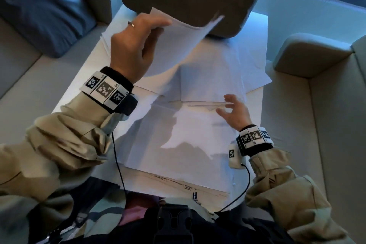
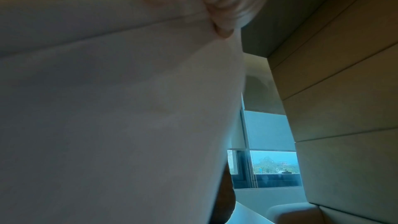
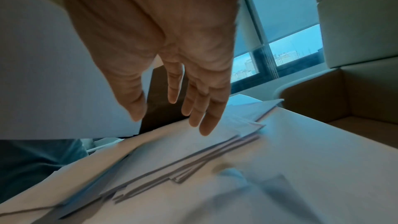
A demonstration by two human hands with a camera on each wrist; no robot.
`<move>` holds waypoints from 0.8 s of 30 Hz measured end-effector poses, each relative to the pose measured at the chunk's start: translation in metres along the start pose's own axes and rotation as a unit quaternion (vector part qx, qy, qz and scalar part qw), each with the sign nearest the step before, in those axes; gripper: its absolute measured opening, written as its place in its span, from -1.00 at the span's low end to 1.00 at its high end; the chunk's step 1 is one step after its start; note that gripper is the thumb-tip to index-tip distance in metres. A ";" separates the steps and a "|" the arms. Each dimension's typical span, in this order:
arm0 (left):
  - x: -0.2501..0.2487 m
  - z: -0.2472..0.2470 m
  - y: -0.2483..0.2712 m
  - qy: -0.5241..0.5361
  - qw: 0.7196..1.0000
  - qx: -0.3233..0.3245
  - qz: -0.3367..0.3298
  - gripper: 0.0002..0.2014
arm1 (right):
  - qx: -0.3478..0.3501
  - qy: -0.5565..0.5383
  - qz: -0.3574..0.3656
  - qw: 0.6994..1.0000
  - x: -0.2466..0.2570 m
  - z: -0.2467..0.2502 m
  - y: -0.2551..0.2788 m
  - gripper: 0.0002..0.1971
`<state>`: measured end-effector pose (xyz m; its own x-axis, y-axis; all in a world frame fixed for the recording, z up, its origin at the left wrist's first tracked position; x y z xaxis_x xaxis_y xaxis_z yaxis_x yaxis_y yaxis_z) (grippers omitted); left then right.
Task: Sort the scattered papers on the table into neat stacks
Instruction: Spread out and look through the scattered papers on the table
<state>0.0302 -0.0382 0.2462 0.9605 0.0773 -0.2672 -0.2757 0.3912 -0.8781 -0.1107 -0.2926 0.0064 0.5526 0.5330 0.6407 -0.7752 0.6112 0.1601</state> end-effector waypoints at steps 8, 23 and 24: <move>0.000 0.020 0.021 0.103 0.988 -0.060 0.103 -0.60 | -0.003 -0.297 -0.036 0.954 0.012 0.007 -0.019 -0.02; 0.065 -0.052 0.196 0.023 0.843 0.313 0.436 -0.31 | 0.053 -0.176 -0.171 0.968 -0.101 -0.031 0.087 -0.89; 0.066 -0.059 0.212 0.026 0.829 0.343 0.440 -0.31 | 0.065 -0.117 -0.188 0.973 -0.111 -0.035 0.090 -0.82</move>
<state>0.0326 -0.0040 0.0188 0.3900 0.5771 -0.7176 -0.7663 0.6355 0.0946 -0.2308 -0.2763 -0.0766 0.7322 0.1290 0.6688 -0.5716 0.6503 0.5004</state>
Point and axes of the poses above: each hand's wrist, its own y-axis away from the middle knuckle, its own z-axis out of the back of the hand, x = y × z, the point moved 10 cm from there along -y, towards the middle knuckle, and after that the axes turned 6 degrees about y, right-handed, at the moved point
